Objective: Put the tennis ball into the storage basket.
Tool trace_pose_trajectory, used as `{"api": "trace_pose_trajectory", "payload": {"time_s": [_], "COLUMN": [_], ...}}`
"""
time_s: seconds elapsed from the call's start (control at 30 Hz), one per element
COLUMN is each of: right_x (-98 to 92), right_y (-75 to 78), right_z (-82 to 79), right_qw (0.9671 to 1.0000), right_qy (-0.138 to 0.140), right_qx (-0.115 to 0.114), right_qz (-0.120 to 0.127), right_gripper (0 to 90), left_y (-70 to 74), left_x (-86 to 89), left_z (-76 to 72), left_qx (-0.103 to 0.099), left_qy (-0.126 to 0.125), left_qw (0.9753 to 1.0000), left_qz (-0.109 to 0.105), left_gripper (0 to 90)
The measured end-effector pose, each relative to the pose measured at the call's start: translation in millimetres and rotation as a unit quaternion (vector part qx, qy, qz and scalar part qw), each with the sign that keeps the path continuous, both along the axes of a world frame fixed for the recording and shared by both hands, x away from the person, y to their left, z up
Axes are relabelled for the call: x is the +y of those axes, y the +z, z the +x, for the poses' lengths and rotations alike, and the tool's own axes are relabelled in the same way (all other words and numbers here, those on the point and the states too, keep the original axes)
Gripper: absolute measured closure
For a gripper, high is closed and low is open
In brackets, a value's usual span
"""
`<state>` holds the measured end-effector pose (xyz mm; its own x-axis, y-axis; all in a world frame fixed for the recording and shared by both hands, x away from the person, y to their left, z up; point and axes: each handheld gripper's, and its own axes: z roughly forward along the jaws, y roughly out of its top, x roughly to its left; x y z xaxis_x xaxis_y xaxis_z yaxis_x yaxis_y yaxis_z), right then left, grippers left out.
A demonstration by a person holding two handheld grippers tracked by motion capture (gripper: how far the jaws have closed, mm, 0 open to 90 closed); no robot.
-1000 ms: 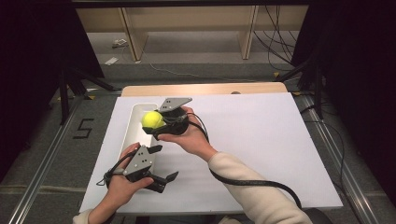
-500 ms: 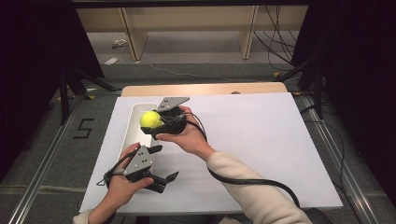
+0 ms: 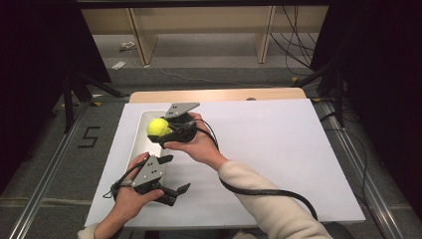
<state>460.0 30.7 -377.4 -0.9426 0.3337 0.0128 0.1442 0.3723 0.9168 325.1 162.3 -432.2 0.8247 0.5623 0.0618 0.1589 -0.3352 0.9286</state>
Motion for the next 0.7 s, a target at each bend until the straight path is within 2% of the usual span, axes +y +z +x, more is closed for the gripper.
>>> {"api": "trace_pose_trajectory", "payload": {"time_s": [0.7], "right_x": [7.2], "right_y": [0.9], "right_z": [2.1], "right_qw": [1.0000], "right_qy": [0.007], "right_qx": [0.003], "right_qz": [-0.004], "right_gripper": [26.4], "left_y": [-0.2], "left_x": [-0.1], "left_z": [0.1], "left_qx": [0.001], "left_qy": [-0.001], "left_qw": [1.0000], "left_qz": [0.001], "left_gripper": [0.0]}}
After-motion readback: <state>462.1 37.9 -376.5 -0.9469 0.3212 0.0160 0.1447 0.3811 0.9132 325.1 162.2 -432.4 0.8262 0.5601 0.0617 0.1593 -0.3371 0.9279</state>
